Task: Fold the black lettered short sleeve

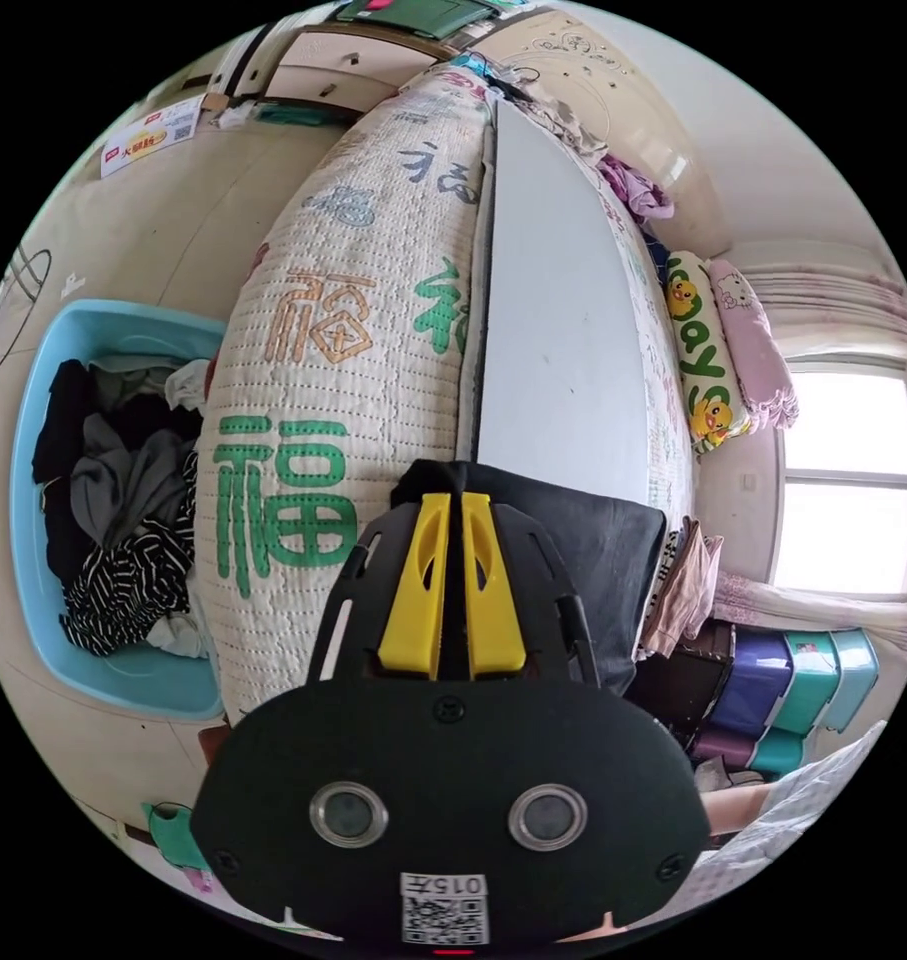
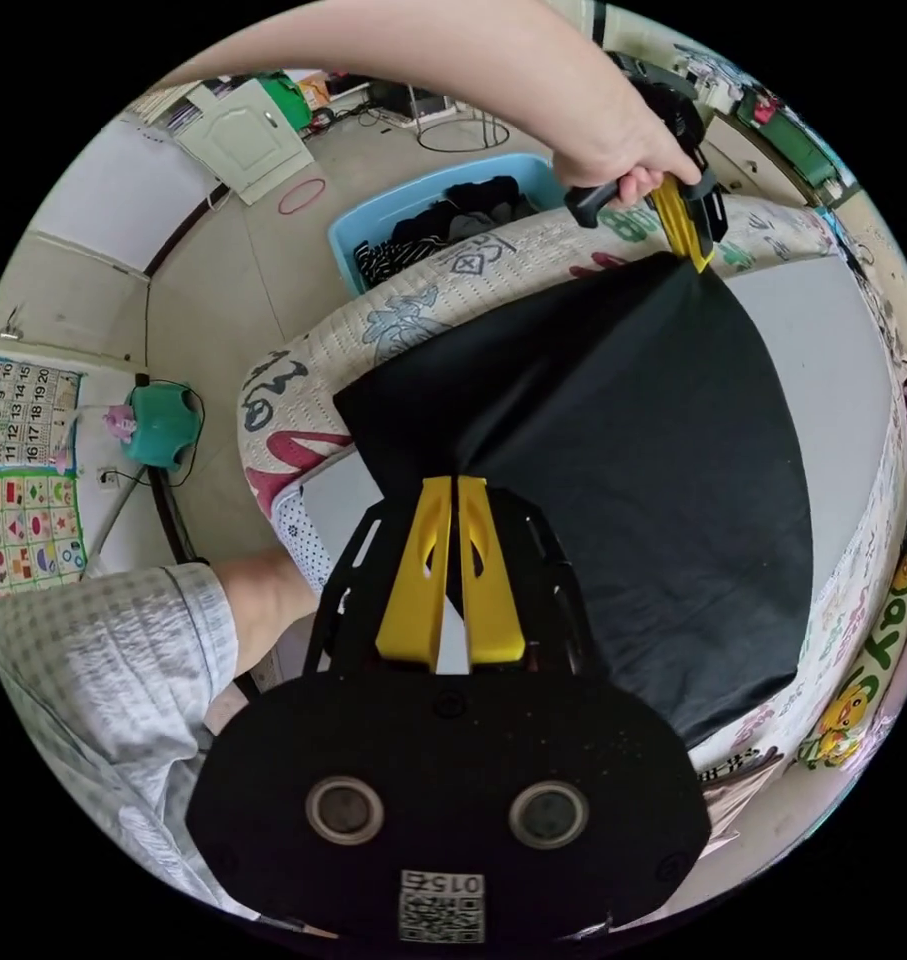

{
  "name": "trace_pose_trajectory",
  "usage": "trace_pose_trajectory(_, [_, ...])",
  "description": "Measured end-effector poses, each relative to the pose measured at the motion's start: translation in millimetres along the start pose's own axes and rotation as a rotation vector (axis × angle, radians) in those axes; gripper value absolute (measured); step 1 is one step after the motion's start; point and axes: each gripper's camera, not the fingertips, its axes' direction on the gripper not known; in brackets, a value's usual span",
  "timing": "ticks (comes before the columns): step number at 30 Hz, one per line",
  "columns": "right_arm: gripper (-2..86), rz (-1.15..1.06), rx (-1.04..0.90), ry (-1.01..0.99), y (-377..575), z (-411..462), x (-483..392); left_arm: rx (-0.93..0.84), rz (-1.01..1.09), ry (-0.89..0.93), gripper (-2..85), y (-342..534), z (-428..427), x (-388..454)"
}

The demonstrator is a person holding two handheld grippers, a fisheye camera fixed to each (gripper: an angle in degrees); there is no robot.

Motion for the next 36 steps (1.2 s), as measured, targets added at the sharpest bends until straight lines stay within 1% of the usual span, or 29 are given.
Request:
trace_pose_trajectory(5, [3.5,0.129,0.005,-0.083,33,15,-5,0.009,0.012,-0.041,0.4,-3,1,35])
trace_pose_trajectory(7, [4.3,0.169,0.025,-0.133,61,17,-10,0.024,0.029,-0.064,0.4,4,-9,55])
trace_pose_trajectory(10, [4.8,0.252,0.064,-0.23,128,26,-14,0.035,0.061,-0.092,0.2,28,-22,81])
trace_pose_trajectory(14, [4.9,0.459,0.082,-0.298,256,57,2,0.004,0.114,-0.099,0.3,71,-23,125])
trace_pose_trajectory(15, [5.0,0.54,0.087,-0.308,298,69,11,-0.024,0.127,-0.097,0.4,85,-17,143])
trace_pose_trajectory(16, [5.0,0.582,0.096,-0.315,321,75,17,-0.049,0.146,-0.101,0.7,98,-10,163])
trace_pose_trajectory(18, [5.2,0.777,0.142,-0.329,414,97,43,-0.097,0.181,-0.103,1.4,112,6,198])
trace_pose_trajectory(19, [5.3,0.829,0.158,-0.332,437,102,50,-0.123,0.206,-0.094,2.0,116,19,224])
trace_pose_trajectory(21, [5.9,1.015,0.213,-0.332,529,129,73,-0.143,0.254,-0.065,3.4,115,39,267])
trace_pose_trajectory(22, [6.2,1.059,0.223,-0.326,550,137,77,-0.154,0.281,-0.046,4.7,108,54,297])
trace_pose_trajectory(24, [7.5,1.194,0.256,-0.311,624,169,88,-0.154,0.324,-0.018,6.0,91,77,345])
trace_pose_trajectory(27, [8.5,1.238,0.287,-0.325,679,214,90,-0.117,0.412,0.008,7.1,54,113,431])
trace_pose_trajectory(30, [9.7,1.229,0.294,-0.355,706,267,87,-0.105,0.525,-0.03,7.7,17,156,516])
trace_pose_trajectory(32, [10.1,1.233,0.31,-0.391,718,299,85,-0.136,0.588,-0.062,8.0,-4,186,562])
trace_pose_trajectory(34, [10.2,1.232,0.332,-0.447,727,330,81,-0.209,0.626,-0.101,8.6,-29,227,610])
trace_pose_trajectory(36, [9.9,1.211,0.336,-0.503,733,366,74,-0.235,0.642,-0.154,9.2,-44,253,637])
